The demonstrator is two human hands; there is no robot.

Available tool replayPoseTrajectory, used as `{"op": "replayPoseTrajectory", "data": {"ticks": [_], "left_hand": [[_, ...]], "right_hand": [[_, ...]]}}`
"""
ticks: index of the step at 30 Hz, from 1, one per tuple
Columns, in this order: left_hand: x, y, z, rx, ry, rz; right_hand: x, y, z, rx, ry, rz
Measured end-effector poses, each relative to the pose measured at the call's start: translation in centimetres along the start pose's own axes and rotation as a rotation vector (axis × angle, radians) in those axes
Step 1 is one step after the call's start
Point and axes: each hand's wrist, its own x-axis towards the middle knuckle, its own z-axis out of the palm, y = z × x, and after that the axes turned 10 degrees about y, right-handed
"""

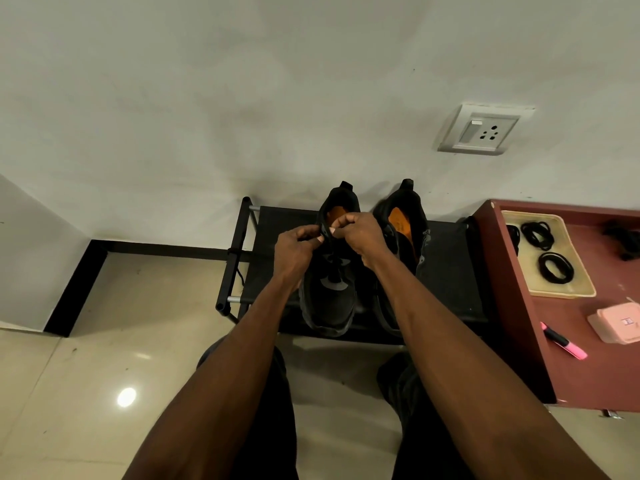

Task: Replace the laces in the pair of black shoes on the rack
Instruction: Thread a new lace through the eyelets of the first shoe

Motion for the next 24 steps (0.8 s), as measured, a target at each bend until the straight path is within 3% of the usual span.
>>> {"op": "replayPoseTrajectory", "data": {"ticks": [7, 13, 15, 17, 19, 24], "left_hand": [[-0.1, 0.1, -0.3, -0.013, -0.014, -0.023], [-0.7, 0.2, 0.0, -0.053, 0.022, 0.015], [-0.7, 0.2, 0.0, -0.033, 0.038, 0.031], [-0.5, 0.2, 0.1, 0.016, 0.051, 0.046], [-0.4, 0.4, 0.2, 0.106, 0.065, 0.055], [0.1, 1.4, 0.2, 0.273, 0.036, 0.047]], "right_hand": [[0.1, 0.3, 0.1, 0.155, -0.076, 0.115], [-0.5, 0.8, 0.2, 0.168, -0.065, 0.034], [-0.9, 1.6, 0.6, -0.024, 0.082, -0.117], [-2.7, 2.9, 1.0, -0.275, 0.343, -0.312], [-5.9, 4.2, 1.6, -0.362, 0.493, -0.407], [-9.9, 6.4, 3.4, -0.501, 0.251, -0.005]]}}
